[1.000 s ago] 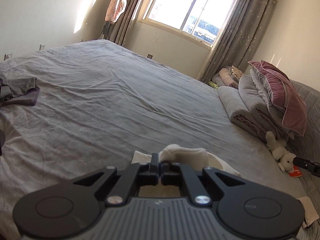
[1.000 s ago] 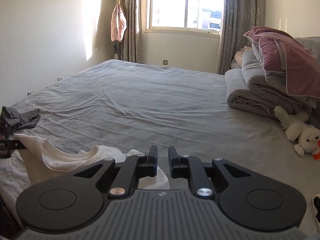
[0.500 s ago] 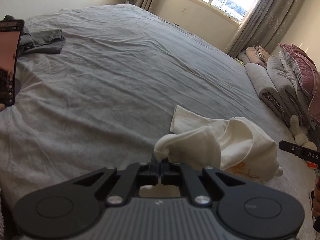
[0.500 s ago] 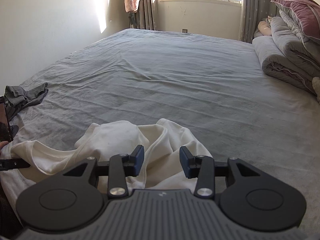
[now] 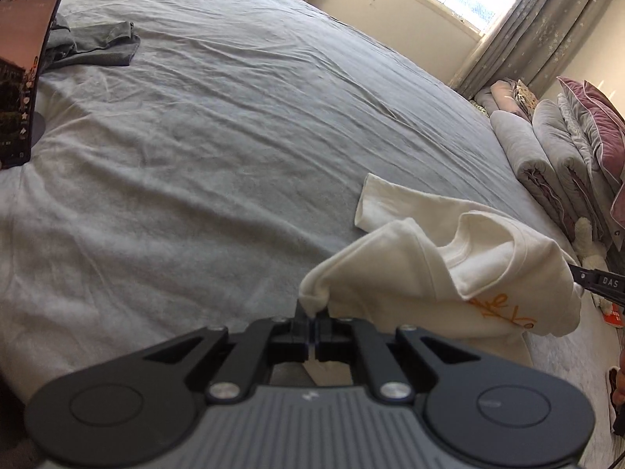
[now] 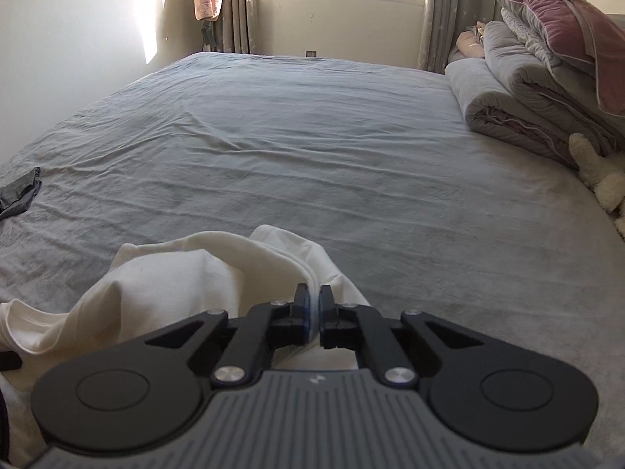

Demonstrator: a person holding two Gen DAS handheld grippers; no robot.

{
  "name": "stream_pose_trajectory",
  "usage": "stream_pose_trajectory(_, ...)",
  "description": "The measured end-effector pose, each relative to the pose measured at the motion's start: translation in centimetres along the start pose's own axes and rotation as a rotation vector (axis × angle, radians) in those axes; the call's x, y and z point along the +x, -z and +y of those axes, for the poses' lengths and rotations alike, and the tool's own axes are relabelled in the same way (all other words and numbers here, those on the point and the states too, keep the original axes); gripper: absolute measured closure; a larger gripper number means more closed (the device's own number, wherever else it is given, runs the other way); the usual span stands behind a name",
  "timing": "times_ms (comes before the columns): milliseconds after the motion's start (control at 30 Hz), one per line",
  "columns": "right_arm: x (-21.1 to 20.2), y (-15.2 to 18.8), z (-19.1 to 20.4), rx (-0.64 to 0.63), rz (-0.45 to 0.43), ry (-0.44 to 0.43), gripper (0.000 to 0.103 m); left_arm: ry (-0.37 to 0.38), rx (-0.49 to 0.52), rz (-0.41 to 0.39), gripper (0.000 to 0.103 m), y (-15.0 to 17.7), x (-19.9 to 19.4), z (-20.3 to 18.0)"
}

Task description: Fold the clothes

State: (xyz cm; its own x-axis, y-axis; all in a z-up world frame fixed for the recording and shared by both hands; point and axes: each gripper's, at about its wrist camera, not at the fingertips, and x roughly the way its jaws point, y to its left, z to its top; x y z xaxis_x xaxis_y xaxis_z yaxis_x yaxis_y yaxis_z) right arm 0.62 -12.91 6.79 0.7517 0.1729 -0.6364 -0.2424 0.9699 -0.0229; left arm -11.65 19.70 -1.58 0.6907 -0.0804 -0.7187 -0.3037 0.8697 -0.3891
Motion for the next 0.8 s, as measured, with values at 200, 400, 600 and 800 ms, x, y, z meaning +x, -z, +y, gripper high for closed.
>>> stream_pose_trajectory(200,-5.6,2.8,-3.8,0.056,-0.108,0.095,0.099,0.022,0.024,0.008,0.101,0.4,0.0,0.1)
stream_pose_trajectory(400,-10.5,5.4,-7.8,0.159,-0.193,0.169,0.099,0.065,0.041,-0.012,0.101,0.9,-0.6,-0.5)
stream_pose_trajectory(600,-12.6,6.5,-10.2,0.296,-0.206,0.155,0.099,0.092,0.071,-0.129,0.101,0.1,-2.6,-2.9)
stream_pose_trajectory(800,-16.2,4.3,-10.0,0.283,-0.336,0.157,0.099,0.131,0.138,-0.294,0.101,-3.9,-7.1,-6.6)
